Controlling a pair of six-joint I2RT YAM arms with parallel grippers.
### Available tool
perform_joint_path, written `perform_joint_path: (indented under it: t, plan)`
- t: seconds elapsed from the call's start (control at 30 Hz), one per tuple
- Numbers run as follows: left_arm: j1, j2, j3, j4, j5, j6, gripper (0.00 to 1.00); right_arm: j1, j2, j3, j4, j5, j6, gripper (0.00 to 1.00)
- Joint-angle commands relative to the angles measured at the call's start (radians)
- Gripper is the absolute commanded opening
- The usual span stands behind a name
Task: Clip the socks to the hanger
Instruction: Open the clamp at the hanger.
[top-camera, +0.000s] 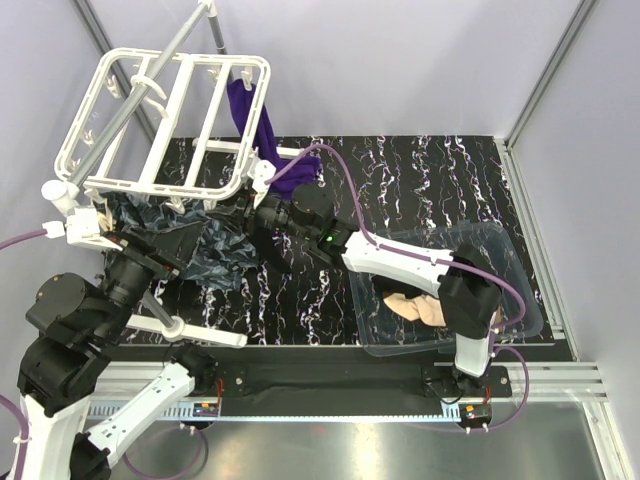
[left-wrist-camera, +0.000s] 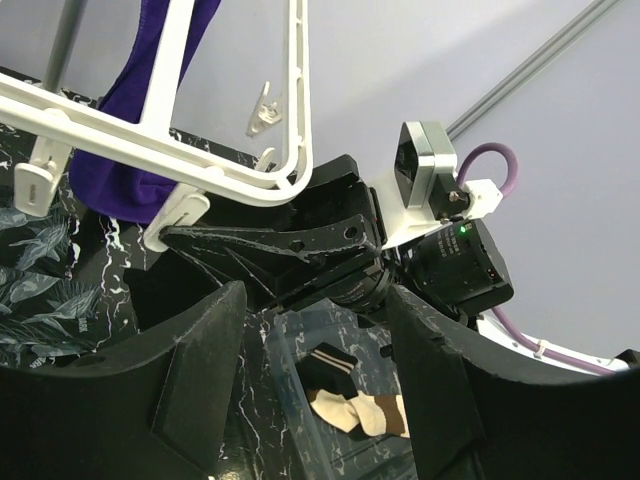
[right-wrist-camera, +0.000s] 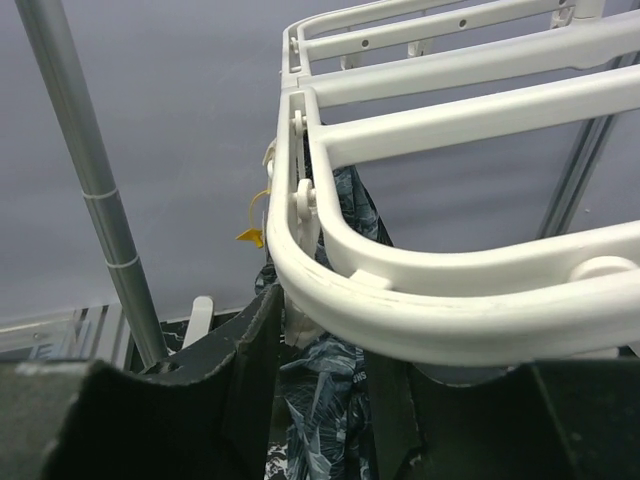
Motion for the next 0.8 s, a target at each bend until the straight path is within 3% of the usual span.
perform_joint_path:
  t: [0.0,0.27,0.53,0.77]
  plan:
    - [-0.003,0.001,0.012,0.044,0.010,-0.001,0.63,-0.005,0.012,0.052,0.048,-0.033,0.043,0.45]
    - [-0.003,0.007,0.026,0.040,0.016,0.005,0.63,-0.005,0.039,0.080,0.041,-0.034,0.061,0.42]
    - [-0.003,0.010,0.026,0.037,0.016,0.013,0.63,-0.005,0.003,0.040,0.048,-0.047,0.102,0.24]
    - [-0.004,0.017,0.014,0.041,0.030,0.008,0.62,-0.013,-0.073,0.034,-0.063,-0.097,0.174,0.10]
